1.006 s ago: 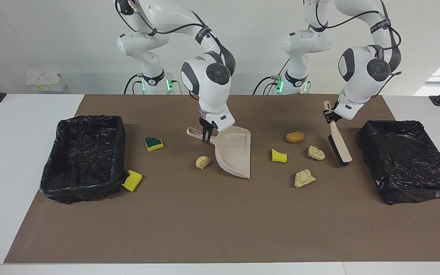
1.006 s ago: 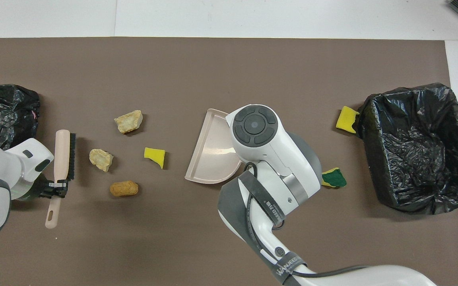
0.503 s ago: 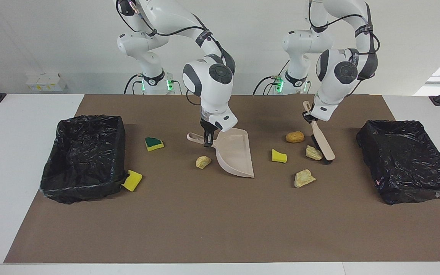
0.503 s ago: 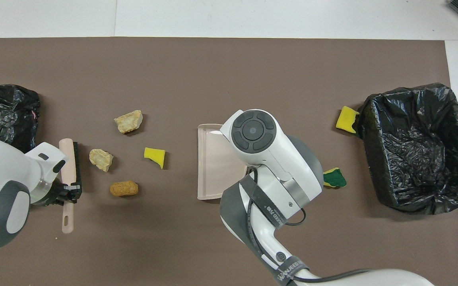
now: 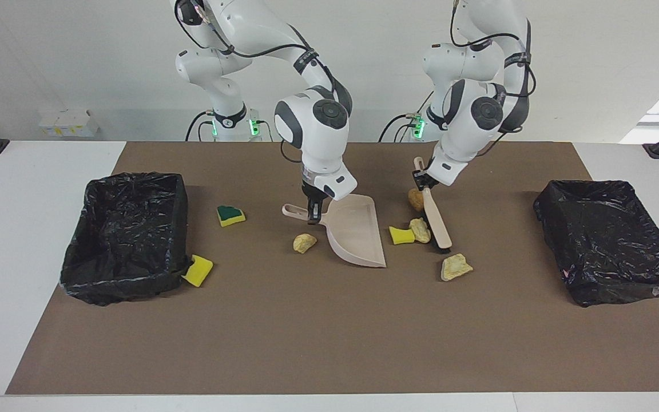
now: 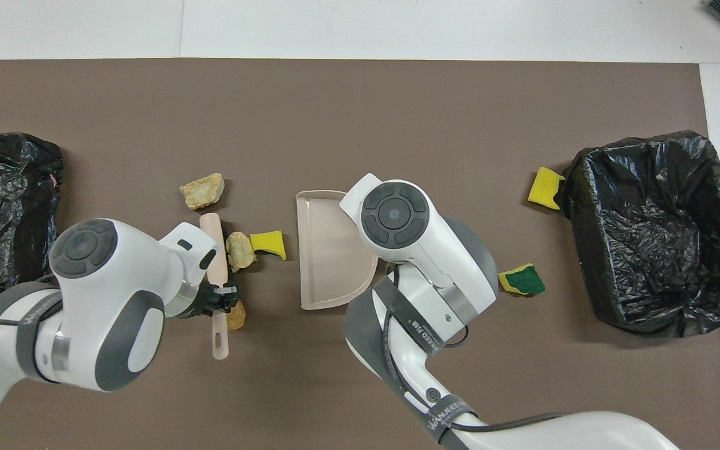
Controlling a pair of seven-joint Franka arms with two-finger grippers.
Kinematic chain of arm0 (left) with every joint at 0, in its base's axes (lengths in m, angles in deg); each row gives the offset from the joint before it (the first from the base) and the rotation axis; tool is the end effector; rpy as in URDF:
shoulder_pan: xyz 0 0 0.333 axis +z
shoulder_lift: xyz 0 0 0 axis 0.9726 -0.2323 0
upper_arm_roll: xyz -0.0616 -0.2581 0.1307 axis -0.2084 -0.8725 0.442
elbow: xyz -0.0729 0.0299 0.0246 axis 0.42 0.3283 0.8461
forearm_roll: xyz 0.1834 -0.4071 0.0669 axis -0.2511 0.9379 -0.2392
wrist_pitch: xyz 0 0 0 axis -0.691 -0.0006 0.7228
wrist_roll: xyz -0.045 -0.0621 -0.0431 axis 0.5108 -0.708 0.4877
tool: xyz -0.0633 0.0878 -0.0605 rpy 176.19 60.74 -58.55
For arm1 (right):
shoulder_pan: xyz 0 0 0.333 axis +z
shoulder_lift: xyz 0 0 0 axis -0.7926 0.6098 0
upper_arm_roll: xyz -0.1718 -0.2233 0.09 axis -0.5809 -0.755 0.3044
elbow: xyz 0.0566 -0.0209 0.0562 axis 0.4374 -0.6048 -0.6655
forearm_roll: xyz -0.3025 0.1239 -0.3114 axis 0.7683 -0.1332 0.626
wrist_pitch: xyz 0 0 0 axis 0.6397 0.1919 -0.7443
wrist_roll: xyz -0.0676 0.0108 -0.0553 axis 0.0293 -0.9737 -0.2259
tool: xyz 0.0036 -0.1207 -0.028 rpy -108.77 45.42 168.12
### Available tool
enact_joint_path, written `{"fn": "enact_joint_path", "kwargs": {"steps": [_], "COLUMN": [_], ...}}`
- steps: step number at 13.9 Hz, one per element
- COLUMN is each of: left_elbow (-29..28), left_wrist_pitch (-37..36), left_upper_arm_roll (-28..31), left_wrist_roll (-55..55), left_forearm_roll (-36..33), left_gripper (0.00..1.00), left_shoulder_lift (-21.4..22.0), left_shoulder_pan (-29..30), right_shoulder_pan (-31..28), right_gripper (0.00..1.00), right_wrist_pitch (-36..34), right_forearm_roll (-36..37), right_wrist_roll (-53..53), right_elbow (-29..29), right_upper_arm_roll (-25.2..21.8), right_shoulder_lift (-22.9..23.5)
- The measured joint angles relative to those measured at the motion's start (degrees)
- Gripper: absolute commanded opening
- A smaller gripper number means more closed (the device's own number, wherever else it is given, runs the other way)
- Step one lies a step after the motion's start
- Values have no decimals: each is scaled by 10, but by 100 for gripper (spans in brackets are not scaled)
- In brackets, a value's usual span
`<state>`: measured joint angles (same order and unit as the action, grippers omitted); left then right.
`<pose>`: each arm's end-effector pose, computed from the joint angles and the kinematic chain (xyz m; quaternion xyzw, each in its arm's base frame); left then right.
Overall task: Sweep and dump trash in bin
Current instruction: 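Sweep the rocks and sponge into the dustpan with the left gripper's brush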
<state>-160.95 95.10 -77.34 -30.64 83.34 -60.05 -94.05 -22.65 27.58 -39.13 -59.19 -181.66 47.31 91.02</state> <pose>0.4821 -0.2311 0.2915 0.9928 0.0494 -0.0983 0.0482 0.5822 0.3588 0.3146 0.7081 0.7028 -0.0311 0.0614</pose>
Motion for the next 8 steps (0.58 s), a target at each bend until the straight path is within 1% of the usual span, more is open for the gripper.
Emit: {"fn": "enact_joint_path", "kwargs": {"steps": [2, 4, 6, 8], "left_elbow": [3, 14, 34, 61], "left_wrist_pitch": [33, 40, 38, 9], "left_upper_arm_roll": [-2, -2, -3, -2], "left_wrist_roll": [1, 0, 0, 2], "left_forearm_roll": [18, 30, 33, 35], "left_gripper": [0, 0, 0, 0], "left_shoulder_lift": [-13, -18, -23, -26], "left_shoulder_pan": [-49, -87, -109, -115], "right_shoulder_pan": [0, 0, 0, 0], "right_gripper": [0, 0, 0, 0], "right_wrist_pitch": [5, 9, 10, 10], "right_forearm_roll": [0, 0, 0, 0], "right_wrist_roll": [0, 0, 0, 1], "right_elbow": [0, 0, 0, 0], "right_upper_arm_roll": [0, 0, 0, 0], "right_shoulder_lift": [4, 6, 7, 7]}}
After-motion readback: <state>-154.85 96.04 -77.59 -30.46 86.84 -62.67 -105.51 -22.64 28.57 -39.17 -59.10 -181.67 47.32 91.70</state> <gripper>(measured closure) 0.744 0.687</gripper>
